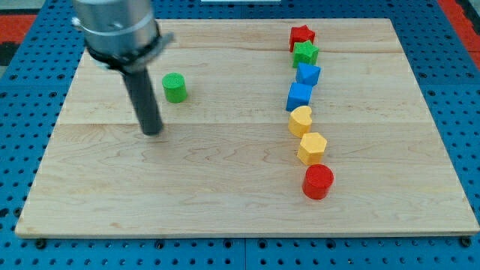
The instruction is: Move the green circle closer to the red circle
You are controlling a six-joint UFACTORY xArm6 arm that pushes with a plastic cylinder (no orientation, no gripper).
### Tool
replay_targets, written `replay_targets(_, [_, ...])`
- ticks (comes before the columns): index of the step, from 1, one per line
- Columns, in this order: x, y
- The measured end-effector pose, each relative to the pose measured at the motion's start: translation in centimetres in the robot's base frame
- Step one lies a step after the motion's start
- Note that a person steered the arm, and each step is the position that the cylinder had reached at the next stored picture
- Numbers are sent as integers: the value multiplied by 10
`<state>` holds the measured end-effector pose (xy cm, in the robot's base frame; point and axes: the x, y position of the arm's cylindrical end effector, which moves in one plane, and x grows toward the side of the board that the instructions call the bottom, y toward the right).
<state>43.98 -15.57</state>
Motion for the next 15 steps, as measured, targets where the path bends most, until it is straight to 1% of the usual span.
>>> replay_targets(1, [-55,-38])
replay_targets(2, [-102,-29])
replay_targets(3, [-62,54])
replay_targets(4, [-21,74])
replay_targets(5, [-68,68])
replay_targets(6, [-34,90])
replay_targets(7, [38,105])
replay_targets(8, [1,87])
replay_targets(9, [-30,110])
replay_targets(10, [29,129])
replay_targets(11, [92,133])
replay_targets(12, [97,131])
replay_targets(13, [92,136])
replay_targets(14, [121,167])
replay_targets(15, [155,175])
